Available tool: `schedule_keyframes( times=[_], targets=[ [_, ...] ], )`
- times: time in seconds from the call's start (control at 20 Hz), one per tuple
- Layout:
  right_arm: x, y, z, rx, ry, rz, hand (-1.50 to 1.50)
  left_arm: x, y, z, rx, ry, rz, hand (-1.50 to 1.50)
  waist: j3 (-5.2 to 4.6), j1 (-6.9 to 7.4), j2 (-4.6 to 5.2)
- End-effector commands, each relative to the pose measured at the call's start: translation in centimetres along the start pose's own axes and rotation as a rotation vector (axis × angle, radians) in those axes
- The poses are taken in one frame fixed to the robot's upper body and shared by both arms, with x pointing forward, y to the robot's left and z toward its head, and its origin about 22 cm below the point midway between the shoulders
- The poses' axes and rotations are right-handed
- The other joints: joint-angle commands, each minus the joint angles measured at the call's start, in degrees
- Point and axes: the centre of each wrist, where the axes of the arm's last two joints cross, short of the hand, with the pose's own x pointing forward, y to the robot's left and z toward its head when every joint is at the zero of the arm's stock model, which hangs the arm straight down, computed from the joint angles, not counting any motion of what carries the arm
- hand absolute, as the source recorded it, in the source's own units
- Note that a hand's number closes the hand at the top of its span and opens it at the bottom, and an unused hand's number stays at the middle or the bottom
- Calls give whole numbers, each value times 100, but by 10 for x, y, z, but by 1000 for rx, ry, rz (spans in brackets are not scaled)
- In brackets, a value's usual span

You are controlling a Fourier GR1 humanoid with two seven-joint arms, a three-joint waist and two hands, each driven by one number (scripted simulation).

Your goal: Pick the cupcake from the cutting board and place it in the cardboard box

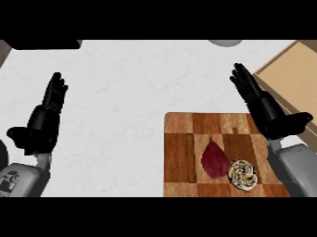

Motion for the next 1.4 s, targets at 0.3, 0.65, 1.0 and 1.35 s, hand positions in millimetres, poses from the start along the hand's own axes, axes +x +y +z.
schedule_keyframes(
  times=[0.3,0.65,1.0,1.35],
  targets=[
    [7,0,25,-613,-154,-88,-150,-11,-9,13,-176,87,-43,0,225,-1104,-710],
    [-78,-32,178,-345,329,982,-150,-2,-26,19,-340,88,-45,0,-61,-472,-258],
    [-46,-7,210,-345,366,1122,-150,5,-25,14,-346,99,-52,0,-84,-434,-245],
    [12,37,212,-218,587,1040,-150,11,-35,17,-403,79,-42,0,-68,-213,-190]
  ],
)
